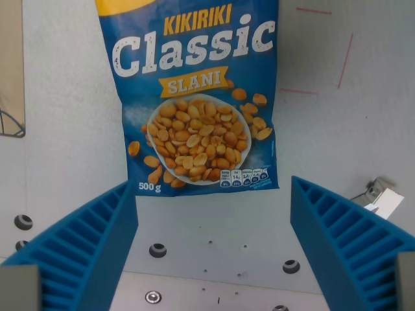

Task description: Move in gripper negative z

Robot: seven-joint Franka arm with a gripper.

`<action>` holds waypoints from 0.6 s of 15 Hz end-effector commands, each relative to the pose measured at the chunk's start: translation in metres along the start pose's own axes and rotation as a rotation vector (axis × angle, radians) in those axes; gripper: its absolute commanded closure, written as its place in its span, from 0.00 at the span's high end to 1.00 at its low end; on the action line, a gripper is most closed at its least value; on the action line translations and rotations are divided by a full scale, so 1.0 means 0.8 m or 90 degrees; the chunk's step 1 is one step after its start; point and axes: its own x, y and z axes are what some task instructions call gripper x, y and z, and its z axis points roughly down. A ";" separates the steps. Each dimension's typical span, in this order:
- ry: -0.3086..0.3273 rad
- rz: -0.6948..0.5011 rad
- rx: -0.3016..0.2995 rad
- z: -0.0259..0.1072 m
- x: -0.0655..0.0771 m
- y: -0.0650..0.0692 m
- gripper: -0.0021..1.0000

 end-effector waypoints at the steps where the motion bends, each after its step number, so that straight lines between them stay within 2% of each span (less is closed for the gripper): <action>1: 0.002 0.000 0.000 -0.008 0.000 0.000 1.00; 9: 0.002 0.000 0.000 -0.058 0.000 0.000 1.00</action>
